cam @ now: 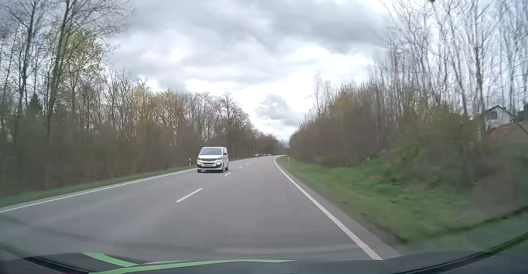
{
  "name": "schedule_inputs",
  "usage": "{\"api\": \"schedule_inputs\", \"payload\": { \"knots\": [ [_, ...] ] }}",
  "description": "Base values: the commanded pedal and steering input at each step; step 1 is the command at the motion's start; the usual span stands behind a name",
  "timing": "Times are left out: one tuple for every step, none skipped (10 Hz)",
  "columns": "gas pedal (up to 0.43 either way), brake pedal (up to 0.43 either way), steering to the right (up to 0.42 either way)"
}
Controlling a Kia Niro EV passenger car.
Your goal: Follow the waypoints while adhering to traffic rules and regulations
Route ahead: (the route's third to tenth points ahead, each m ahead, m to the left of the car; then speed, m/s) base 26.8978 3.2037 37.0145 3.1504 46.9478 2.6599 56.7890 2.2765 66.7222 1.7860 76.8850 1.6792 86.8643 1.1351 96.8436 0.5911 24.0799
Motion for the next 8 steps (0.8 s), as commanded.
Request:
{"api": "schedule_inputs", "payload": {
  "knots": [
    [0.197,0.0,0.002],
    [0.197,0.0,0.002],
    [0.197,0.0,0.001],
    [0.197,0.0,0.001],
    [0.197,0.0,0.001],
    [0.197,0.0,0.001],
    [0.197,0.0,0.002],
    [0.209,0.0,0.002]
  ]
}}
